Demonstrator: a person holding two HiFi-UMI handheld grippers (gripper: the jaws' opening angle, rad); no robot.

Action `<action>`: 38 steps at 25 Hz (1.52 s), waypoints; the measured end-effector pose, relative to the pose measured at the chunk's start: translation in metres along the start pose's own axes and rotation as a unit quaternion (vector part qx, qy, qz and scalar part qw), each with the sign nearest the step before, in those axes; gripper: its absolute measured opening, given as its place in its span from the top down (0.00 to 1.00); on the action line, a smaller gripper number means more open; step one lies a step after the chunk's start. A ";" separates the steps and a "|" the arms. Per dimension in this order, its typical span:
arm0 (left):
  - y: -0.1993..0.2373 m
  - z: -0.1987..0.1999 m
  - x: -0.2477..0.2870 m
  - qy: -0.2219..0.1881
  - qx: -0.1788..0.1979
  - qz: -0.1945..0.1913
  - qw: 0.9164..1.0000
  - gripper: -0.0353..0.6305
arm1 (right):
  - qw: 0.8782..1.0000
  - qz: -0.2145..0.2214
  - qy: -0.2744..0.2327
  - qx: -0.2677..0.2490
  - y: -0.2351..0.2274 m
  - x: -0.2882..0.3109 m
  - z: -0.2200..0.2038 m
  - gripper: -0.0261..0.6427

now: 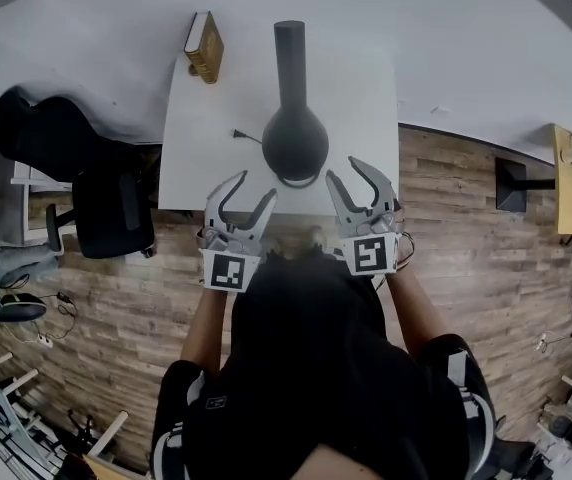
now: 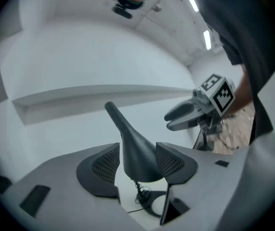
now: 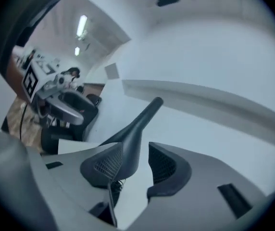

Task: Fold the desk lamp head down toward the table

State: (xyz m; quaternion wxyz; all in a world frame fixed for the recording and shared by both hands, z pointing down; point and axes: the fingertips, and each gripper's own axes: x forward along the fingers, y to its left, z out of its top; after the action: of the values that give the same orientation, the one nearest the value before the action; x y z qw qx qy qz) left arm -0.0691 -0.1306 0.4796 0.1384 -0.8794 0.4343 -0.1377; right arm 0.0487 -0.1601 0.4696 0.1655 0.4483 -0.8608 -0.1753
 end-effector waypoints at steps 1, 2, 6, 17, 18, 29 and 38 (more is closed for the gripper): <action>0.008 0.012 -0.002 -0.017 -0.023 0.001 1.000 0.57 | 0.998 -0.005 -0.013 0.055 -0.009 -0.001 0.009 0.71; 0.015 0.023 -0.004 -0.036 -0.066 0.008 0.997 0.58 | 0.994 -0.009 -0.023 0.111 -0.018 -0.002 0.016 0.74; 0.040 0.055 -0.013 -0.093 -0.198 0.040 0.975 0.68 | 0.971 -0.018 -0.036 0.235 -0.044 -0.008 0.034 0.84; 0.046 0.083 -0.018 -0.109 -0.219 0.066 0.967 0.90 | 0.951 -0.035 -0.060 0.300 -0.054 -0.019 0.056 0.94; 0.043 0.081 -0.017 -0.107 -0.220 0.064 0.968 0.91 | 0.951 -0.036 -0.058 0.301 -0.053 -0.020 0.054 0.94; 0.034 0.074 -0.015 -0.103 -0.218 0.066 0.968 0.91 | 0.951 -0.035 -0.052 0.301 -0.046 -0.023 0.049 0.94; 0.035 0.071 -0.015 -0.098 -0.218 0.071 0.968 0.91 | 0.954 -0.029 -0.049 0.294 -0.043 -0.024 0.046 0.94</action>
State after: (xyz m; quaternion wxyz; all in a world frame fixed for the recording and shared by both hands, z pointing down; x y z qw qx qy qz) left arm -0.0774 -0.1299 0.3994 -0.0054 -0.8646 0.4992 0.0572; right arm 0.0724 -0.1559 0.4068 -0.0208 0.4930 -0.8678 0.0589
